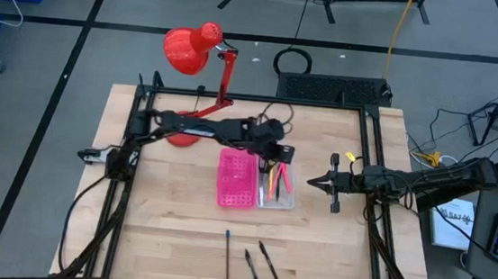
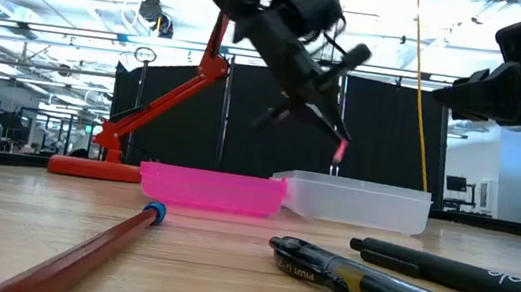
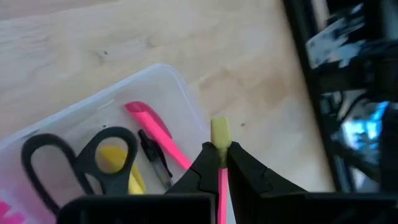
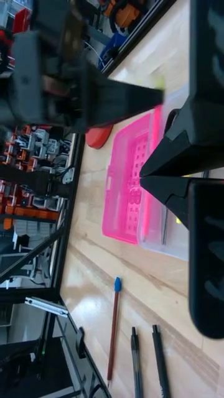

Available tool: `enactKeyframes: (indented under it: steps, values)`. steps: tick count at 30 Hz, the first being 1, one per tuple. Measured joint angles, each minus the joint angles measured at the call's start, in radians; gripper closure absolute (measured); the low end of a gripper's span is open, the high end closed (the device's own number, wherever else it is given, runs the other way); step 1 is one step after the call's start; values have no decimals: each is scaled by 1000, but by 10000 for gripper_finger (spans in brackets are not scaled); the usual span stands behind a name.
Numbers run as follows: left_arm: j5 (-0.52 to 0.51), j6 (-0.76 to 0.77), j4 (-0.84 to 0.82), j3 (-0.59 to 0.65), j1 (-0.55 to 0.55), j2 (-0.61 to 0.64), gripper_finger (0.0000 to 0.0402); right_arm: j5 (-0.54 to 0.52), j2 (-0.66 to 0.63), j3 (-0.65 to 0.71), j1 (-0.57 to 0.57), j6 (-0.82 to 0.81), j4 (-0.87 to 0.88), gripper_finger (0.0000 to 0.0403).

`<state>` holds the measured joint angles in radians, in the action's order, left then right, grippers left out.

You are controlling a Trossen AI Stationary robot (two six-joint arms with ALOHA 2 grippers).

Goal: Pick & place school supplies into a supply box
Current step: Put the pink pencil into the supply box

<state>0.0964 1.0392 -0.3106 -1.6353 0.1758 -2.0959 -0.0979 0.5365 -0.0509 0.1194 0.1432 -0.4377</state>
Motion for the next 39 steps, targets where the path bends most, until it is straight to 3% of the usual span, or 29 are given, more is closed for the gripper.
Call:
enactKeyframes:
  steps: [7, 12, 30, 34, 39]
  values:
    - [1, -51, -153, -167, 2, -115, 386, 5, 0, 0, 0, -5, 10, 403]
    - [11, -42, -174, -175, 8, -138, 385, 52, 0, 0, 0, -23, 17, 403]
    - [-38, -32, -302, -172, -21, -158, 384, 52, 0, 0, 0, -79, 12, 403]
    - [-28, -25, -302, -172, -21, -158, 362, 52, 0, 0, 0, -79, 12, 403]
    - [-18, -47, -300, -172, -21, -158, 301, 52, 0, 0, 0, -79, 9, 403]
